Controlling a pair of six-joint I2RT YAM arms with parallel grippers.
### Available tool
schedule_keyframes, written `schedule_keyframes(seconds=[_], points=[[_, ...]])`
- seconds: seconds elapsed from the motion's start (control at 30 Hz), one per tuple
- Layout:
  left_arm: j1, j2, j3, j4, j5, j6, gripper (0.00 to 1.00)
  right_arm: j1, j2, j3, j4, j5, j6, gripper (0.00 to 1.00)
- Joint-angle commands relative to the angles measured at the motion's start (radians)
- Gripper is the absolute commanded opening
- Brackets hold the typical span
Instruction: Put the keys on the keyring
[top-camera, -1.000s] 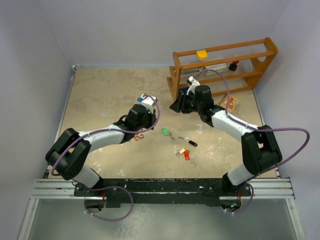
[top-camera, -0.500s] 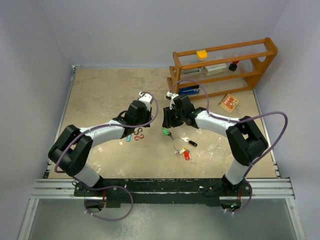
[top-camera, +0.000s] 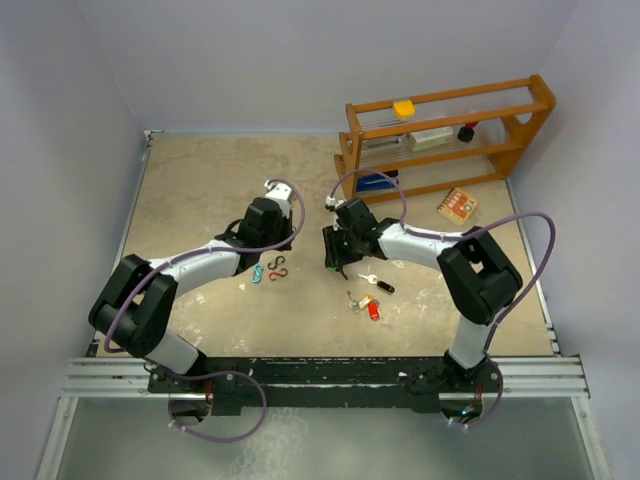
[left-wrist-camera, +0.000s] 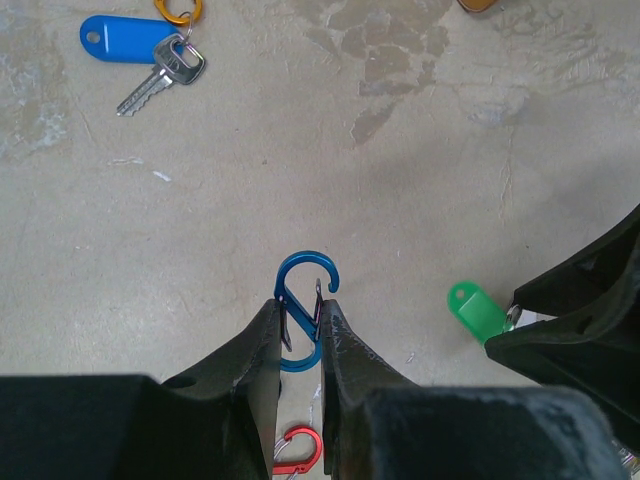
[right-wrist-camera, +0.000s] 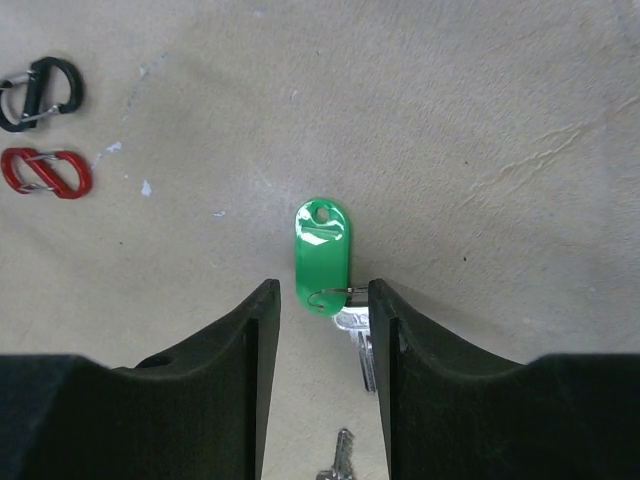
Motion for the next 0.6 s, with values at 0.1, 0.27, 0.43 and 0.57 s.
schedule_keyframes(seconds=[0.1, 0.27, 0.43, 0.57], points=[[0.008, -0.036, -0.016, 0.039, 0.026, -0.024, 0.0, 0.019, 0.02, 0.055, -0.003, 0.043, -0.009, 0.44], [0.01, -0.04, -0.019, 0.034, 0.013, -0.022, 0.0, 0.029, 0.055, 0.087, -0.04, 0.071, -0.03, 0.43], [0.017, -0.042, -0.019, 0.027, 0.006, -0.023, 0.0, 0.039, 0.056, 0.086, -0.064, 0.092, -0.043, 0.43], [0.021, -0.044, -0.021, 0.028, 0.005, -0.027, 0.0, 0.043, 0.021, 0.052, -0.043, 0.121, -0.038, 0.42]])
